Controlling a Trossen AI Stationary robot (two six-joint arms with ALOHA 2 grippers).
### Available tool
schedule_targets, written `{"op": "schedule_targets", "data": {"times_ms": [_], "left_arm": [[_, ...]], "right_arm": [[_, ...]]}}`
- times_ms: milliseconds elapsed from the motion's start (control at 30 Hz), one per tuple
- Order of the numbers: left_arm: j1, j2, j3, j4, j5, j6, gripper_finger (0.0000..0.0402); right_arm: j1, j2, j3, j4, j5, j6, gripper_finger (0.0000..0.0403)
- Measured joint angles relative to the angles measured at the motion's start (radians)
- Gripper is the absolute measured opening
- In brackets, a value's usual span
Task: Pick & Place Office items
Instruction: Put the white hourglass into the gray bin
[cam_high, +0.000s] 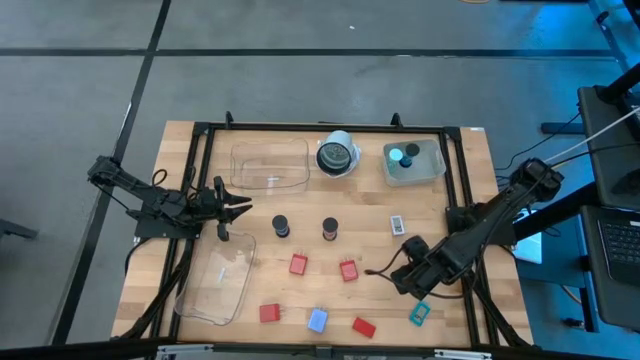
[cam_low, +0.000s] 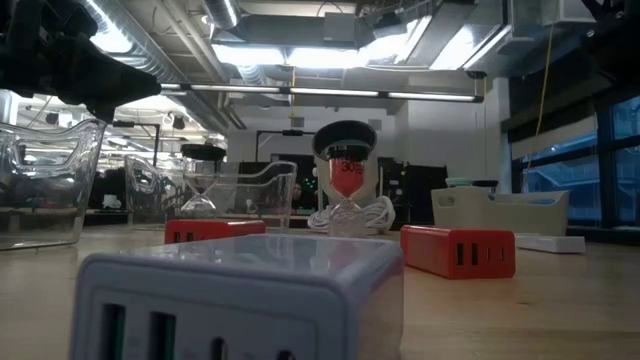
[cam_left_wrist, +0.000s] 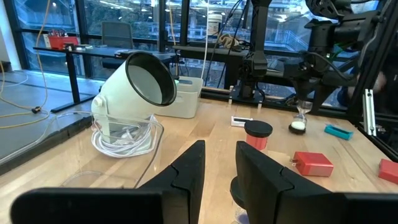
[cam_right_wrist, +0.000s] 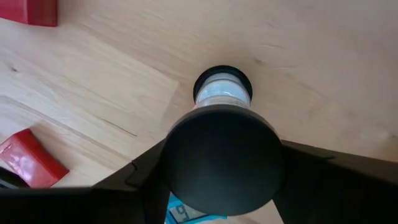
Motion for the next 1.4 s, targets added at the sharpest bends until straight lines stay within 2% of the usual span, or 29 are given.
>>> {"op": "schedule_targets", "data": {"times_ms": [267,467,800,1100,1400], "left_arm": [[0.000,0.000,0.000,0.000,0.000,0.000,0.0086],[0.000,0.000,0.000,0.000,0.000,0.000,0.0086],[0.000,0.000,0.000,0.000,0.000,0.000,0.0086],[0.000,0.000,0.000,0.000,0.000,0.000,0.0086],[0.000,0.000,0.000,0.000,0.000,0.000,0.0086]], "right_arm": [[-0.025,-0.092,0.000,-0.131,0.051,0.000,0.0205],[-0.143,-0.205,0.000,-0.302,0.124,-0.086,0.0209],[-0.515,-0.384,0.000,-0.447,0.217,-0.397,0.0210],[-0.907,-0.388,0.020,-0.444,0.239,-0.766,0.0209],[-1.199,-0.354,0.023,-0.346,0.244,-0.982,0.0209]]}}
